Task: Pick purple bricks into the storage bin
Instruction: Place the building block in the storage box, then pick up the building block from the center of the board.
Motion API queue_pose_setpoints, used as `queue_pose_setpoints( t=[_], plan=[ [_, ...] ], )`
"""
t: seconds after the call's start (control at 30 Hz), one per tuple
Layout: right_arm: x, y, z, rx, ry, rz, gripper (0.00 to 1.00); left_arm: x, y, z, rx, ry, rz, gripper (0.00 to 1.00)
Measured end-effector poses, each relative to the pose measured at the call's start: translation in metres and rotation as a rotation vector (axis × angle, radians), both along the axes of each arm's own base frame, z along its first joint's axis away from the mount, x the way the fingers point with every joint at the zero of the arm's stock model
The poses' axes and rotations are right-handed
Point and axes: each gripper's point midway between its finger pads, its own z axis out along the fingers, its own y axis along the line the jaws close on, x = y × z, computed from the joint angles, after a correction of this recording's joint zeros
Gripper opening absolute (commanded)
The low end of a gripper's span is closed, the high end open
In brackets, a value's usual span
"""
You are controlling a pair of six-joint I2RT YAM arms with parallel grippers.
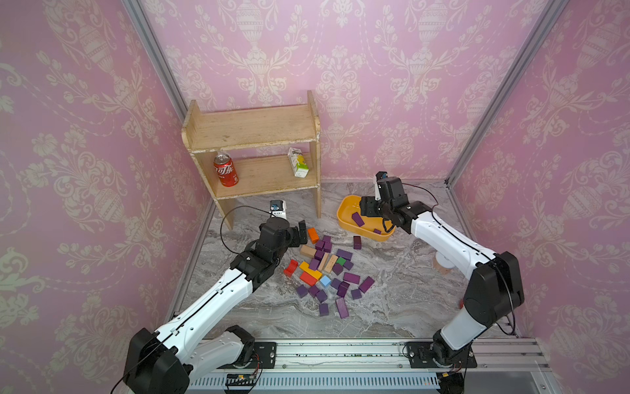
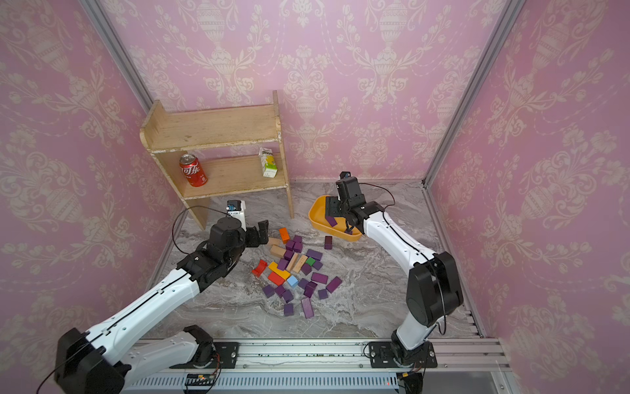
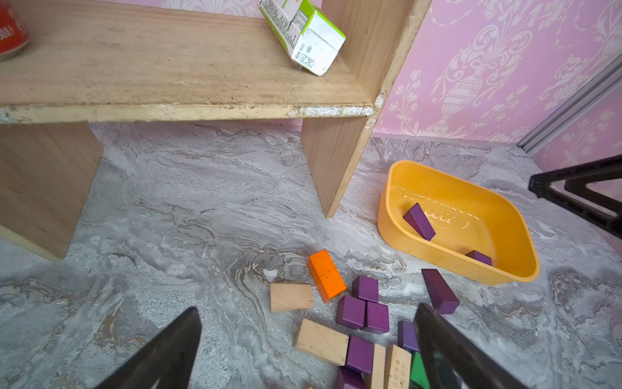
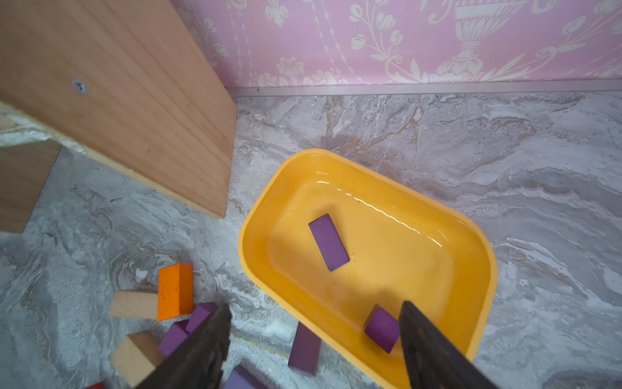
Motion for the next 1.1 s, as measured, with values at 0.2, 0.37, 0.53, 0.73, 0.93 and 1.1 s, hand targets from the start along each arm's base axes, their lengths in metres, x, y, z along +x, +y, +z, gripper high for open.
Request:
queue_pose_setpoints(
  t=[0.2,0.37,0.53,0.73,0.93,1.1],
  plan=[
    [-0.063,0.012,-0.010,0.007,0.026,0.090,0.80,-0.004,0.002,0.052,0.028,-0.096,-0.032,0.99],
    [-0.106,-0.009,-0.050,-0.036,0.086,0.066,0.82,0.000,0.000,0.067,0.012,-0.156,-0.039,0.99],
    [-0.122,-0.025,-0.077,-0.065,0.124,0.025,0.82,0.021,-0.019,0.034,0.055,-0.064,-0.078,0.99],
    [-0.121,-0.025,-0.082,-0.058,0.121,0.018,0.82,0.034,-0.041,0.014,0.034,-0.005,-0.139,0.99],
    [-0.121,-0.019,-0.098,-0.027,0.143,0.026,0.82,0.044,-0.054,0.009,-0.012,0.018,-0.154,0.99],
    [-0.123,-0.018,-0.122,-0.032,0.185,0.022,0.79,0.045,-0.057,0.004,-0.043,0.041,-0.149,0.99]
  ],
)
